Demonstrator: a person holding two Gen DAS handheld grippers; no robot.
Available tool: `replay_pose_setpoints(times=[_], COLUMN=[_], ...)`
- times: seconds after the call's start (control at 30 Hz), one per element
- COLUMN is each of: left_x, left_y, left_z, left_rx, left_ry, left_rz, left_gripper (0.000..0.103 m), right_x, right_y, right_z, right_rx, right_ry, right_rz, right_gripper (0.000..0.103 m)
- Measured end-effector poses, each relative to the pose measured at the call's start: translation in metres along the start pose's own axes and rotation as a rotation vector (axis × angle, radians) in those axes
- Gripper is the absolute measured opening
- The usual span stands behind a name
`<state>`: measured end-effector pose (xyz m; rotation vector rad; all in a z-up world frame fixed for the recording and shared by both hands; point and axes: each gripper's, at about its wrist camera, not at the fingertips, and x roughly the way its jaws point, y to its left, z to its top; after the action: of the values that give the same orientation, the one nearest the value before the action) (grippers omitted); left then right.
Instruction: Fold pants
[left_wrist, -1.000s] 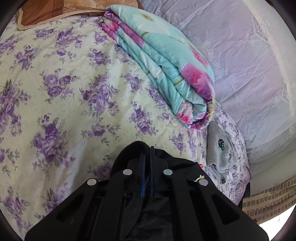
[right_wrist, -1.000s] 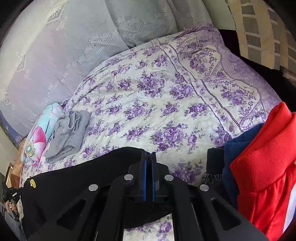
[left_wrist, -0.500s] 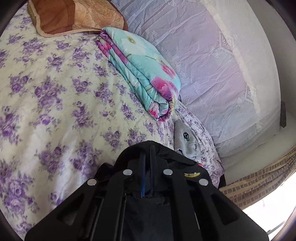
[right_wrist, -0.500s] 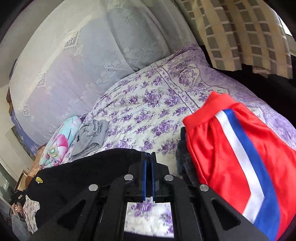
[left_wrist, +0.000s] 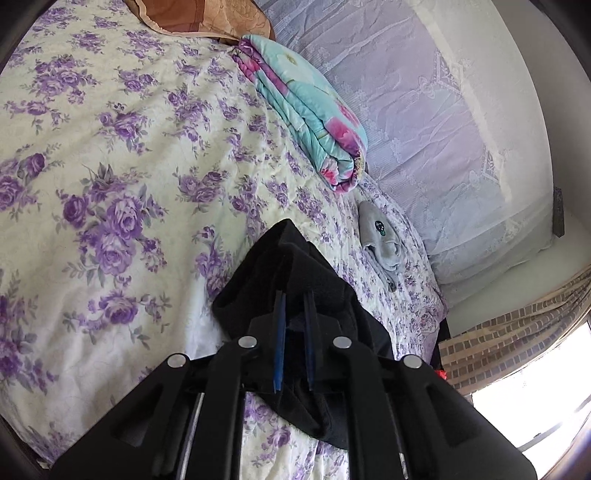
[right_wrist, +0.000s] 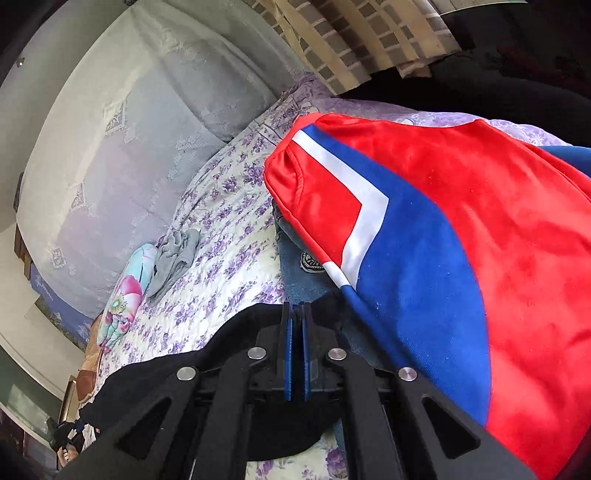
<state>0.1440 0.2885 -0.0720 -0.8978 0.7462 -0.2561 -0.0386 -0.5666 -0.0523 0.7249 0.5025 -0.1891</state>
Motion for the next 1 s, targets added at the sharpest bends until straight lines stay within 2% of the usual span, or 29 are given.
replay_pose_setpoints(times=[0.2, 0.3, 0.37, 0.43, 0.47, 0.6, 0.73, 0.77, 0.83, 1.0], left_x=[-0.025, -0.023, -0.016, -0.004, 0.003, 0.024, 0.029, 0.03, 0.03, 0.028], left_y=[-0.005, -0.005, -0.012, -0.018, -0.02, -0.02, -0.021, -0.023, -0.027, -0.045], left_z=[0.003, -0.005, -0.016, -0.026, -0.029, -0.03, -0.026, -0.023, -0.02, -0.007], left_rx=[0.037, 0.03, 0.048, 0.062, 0.064, 0.054, 0.051, 0.052, 0.05, 0.058], left_ry=[-0.049, -0.015, 0.02, 0.05, 0.062, 0.089, 0.09, 0.089, 0.082, 0.05], left_rz=[0.026, 0.021, 0.014, 0.019, 0.026, 0.036, 0.028, 0.028, 0.032, 0.016], left_gripper=[0.005, 0.005, 0.011, 0.029, 0.031, 0.031, 0.031, 0.03, 0.015, 0.012], right_x=[-0.009, -0.006, -0.003, 0.001, 0.003, 0.006, 0.007, 0.008, 0.013, 0.049], right_y=[0.01, 0.005, 0.004, 0.002, 0.001, 0.0, 0.008, 0.012, 0.022, 0.063], right_z=[0.006, 0.005, 0.004, 0.005, 0.006, 0.006, 0.012, 0.017, 0.032, 0.082], right_rx=[-0.034, -0.015, -0.008, -0.006, -0.006, -0.01, -0.04, -0.054, -0.08, -0.163], right_ry=[-0.015, -0.007, 0.0, 0.016, 0.024, 0.037, 0.034, 0.031, 0.028, 0.036], right_rz=[0.009, 0.004, 0.0, -0.004, -0.007, -0.02, -0.033, -0.036, -0.035, -0.028], right_gripper=[0.004, 0.004, 0.004, 0.004, 0.004, 0.004, 0.004, 0.004, 0.005, 0.004])
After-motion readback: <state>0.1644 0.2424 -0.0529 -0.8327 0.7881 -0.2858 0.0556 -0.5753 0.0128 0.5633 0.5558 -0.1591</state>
